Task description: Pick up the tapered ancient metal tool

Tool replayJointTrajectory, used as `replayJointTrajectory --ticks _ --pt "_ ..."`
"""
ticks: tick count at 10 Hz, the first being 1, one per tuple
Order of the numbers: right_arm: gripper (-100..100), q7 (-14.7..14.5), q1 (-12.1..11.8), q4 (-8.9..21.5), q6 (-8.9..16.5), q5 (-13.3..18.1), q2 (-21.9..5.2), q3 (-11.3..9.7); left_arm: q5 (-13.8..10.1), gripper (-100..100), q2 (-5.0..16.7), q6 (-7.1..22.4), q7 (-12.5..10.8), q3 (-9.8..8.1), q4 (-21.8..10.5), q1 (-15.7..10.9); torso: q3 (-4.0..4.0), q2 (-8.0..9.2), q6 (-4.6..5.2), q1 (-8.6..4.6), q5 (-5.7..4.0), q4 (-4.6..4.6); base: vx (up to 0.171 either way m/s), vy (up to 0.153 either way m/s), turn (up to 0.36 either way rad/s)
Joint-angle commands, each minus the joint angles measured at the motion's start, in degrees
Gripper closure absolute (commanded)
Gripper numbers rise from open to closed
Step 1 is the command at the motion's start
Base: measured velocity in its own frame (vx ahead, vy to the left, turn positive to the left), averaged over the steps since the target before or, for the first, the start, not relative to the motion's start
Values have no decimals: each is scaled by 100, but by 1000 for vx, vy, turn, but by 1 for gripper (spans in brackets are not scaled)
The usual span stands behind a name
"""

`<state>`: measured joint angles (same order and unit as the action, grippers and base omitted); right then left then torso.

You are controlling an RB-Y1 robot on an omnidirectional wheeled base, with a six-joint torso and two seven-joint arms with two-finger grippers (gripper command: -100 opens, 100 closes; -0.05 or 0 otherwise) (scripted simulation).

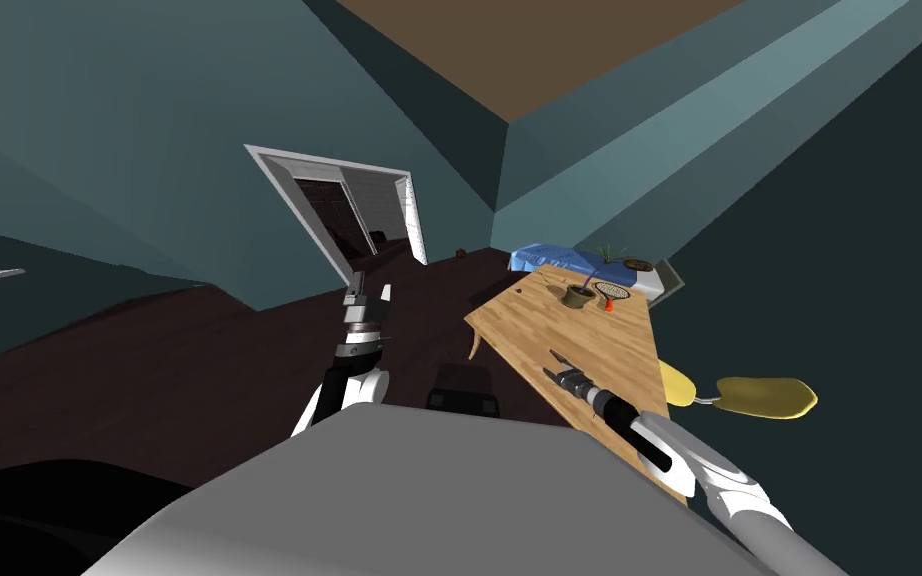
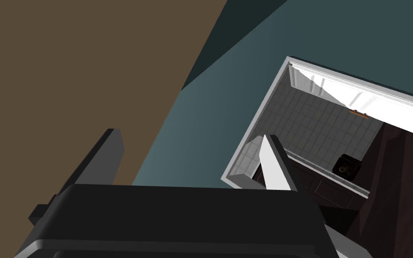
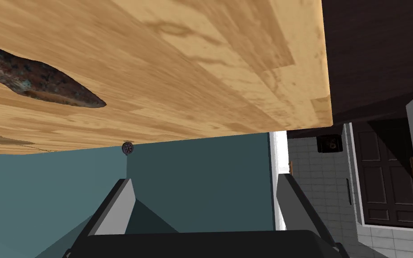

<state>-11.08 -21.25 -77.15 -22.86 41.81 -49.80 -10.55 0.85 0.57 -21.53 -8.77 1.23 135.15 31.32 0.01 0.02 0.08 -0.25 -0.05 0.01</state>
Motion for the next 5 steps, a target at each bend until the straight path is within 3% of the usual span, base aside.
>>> replayJointTrajectory --ticks 1,5 --pt "-100 -15 56 286 57 205 -132 -107 0 0 0 0 0 0 0 0 0 0 0 0 0 0 -8 -44 227" --pt "-100 -70 306 1141 210 840 -470 -466 0 0 0 0 0 0 0 -1 0 -1 -3 -5 -1 0 -13 -68 346"
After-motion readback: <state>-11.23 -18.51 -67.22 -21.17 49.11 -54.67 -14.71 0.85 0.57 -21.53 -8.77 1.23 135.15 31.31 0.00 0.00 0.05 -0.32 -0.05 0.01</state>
